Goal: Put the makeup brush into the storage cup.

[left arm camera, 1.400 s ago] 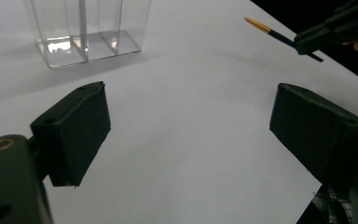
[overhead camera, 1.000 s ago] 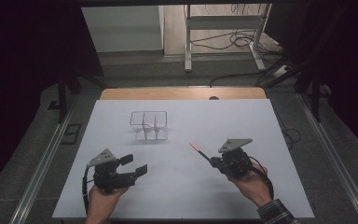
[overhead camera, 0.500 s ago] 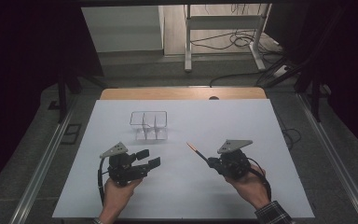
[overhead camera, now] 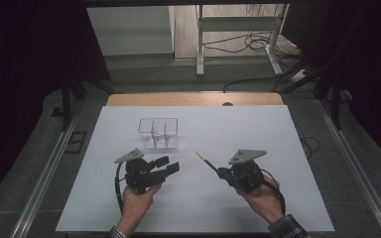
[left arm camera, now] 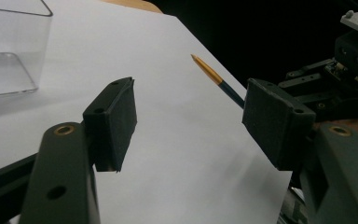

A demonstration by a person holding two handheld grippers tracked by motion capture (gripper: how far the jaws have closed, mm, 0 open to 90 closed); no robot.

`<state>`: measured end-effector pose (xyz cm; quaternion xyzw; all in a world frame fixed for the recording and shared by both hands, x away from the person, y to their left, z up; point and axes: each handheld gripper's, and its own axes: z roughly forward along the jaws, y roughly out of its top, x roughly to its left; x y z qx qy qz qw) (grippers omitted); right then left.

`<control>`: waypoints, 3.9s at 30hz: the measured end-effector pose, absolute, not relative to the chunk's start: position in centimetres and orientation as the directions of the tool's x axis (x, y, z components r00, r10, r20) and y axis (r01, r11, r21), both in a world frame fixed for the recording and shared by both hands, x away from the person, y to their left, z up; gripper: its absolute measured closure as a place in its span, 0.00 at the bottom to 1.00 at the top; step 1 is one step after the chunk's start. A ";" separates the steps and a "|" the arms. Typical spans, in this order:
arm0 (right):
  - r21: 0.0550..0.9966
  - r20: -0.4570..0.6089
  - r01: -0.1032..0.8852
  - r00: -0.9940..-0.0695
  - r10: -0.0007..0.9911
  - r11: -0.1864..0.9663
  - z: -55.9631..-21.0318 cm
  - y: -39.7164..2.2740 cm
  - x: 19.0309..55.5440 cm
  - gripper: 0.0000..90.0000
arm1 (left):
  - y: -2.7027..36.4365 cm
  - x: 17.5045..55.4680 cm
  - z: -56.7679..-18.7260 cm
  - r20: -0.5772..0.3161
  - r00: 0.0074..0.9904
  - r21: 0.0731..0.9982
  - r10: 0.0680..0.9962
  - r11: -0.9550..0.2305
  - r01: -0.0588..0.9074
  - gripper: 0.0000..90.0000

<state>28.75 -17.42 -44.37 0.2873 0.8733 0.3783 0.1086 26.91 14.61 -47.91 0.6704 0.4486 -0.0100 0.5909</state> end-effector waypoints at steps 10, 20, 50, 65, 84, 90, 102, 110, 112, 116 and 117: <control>0.734 0.025 0.406 -0.817 0.576 0.545 -44.5 -16.8 28.5 0.93 | 13.2 27.7 -48.6 -0.601 0.589 0.750 0.541 0.126 0.649 0.48; 0.742 0.024 0.398 -0.820 0.572 0.540 -44.5 -16.4 28.3 0.93 | 11.9 28.3 -49.2 -0.643 0.579 0.720 0.502 0.137 0.681 0.51; 0.760 0.030 0.366 -0.845 0.533 0.537 -44.6 -14.8 27.7 0.93 | 10.8 29.1 -50.1 -0.719 0.562 0.664 0.410 0.165 0.729 0.62; 0.763 0.037 0.365 -0.849 0.527 0.534 -44.6 -14.5 27.6 0.93 | 10.9 29.2 -50.8 -0.781 0.532 0.608 0.327 0.208 0.766 0.76; 0.753 0.042 0.369 -0.854 0.519 0.545 -45.0 -14.3 27.8 0.92 | 10.9 28.9 -50.6 -0.806 0.513 0.583 0.295 0.244 0.775 0.92; 0.749 0.041 0.374 -0.850 0.525 0.547 -45.0 -14.4 27.9 0.86 | 11.5 28.8 -50.3 -0.790 0.521 0.603 0.325 0.251 0.757 0.92; 0.747 0.044 0.383 -0.844 0.534 0.543 -45.1 -14.8 27.8 0.78 | 11.5 28.6 -49.8 -0.756 0.538 0.636 0.372 0.229 0.736 0.92; 0.745 0.053 0.395 -0.838 0.542 0.538 -45.1 -15.1 27.8 0.74 | 11.5 28.4 -49.5 -0.729 0.552 0.661 0.406 0.208 0.721 0.92; 0.744 0.053 0.396 -0.838 0.543 0.538 -45.1 -15.2 27.9 0.73 | 11.5 28.4 -49.4 -0.722 0.556 0.667 0.412 0.203 0.717 0.92; 0.742 0.057 0.401 -0.836 0.545 0.537 -45.1 -15.3 27.9 0.70 | 11.6 28.3 -49.2 -0.711 0.561 0.677 0.424 0.196 0.710 0.92; 0.741 0.057 0.402 -0.836 0.545 0.539 -45.1 -15.3 27.9 0.70 | 11.6 28.2 -49.2 -0.706 0.565 0.681 0.427 0.191 0.707 0.92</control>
